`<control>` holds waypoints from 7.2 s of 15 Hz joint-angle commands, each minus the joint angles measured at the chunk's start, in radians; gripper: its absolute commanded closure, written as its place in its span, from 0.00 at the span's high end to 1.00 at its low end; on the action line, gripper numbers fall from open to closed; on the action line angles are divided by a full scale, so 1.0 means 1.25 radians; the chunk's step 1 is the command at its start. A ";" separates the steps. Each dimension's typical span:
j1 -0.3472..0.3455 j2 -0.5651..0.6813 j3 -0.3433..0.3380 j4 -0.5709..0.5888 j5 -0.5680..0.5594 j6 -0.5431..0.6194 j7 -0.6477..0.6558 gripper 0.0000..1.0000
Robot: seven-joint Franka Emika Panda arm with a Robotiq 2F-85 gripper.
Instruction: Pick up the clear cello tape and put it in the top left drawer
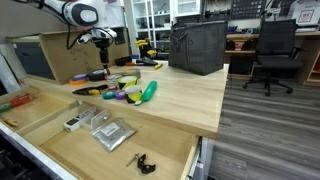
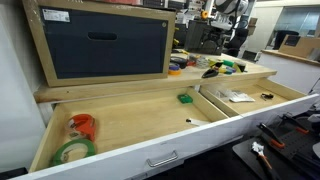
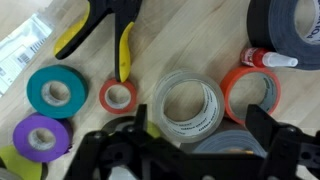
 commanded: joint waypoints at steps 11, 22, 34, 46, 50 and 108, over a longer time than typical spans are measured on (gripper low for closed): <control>0.032 0.197 -0.038 0.263 -0.131 -0.200 0.113 1.00; 0.038 0.291 -0.053 0.386 -0.209 -0.241 0.088 1.00; 0.041 0.284 -0.024 0.363 -0.255 -0.122 -0.039 1.00; -0.022 0.224 0.066 0.337 -0.192 -0.254 -0.463 1.00; -0.028 0.221 0.055 0.344 -0.226 -0.268 -0.534 1.00; 0.059 -0.065 -0.057 -0.274 -0.123 0.251 0.028 0.04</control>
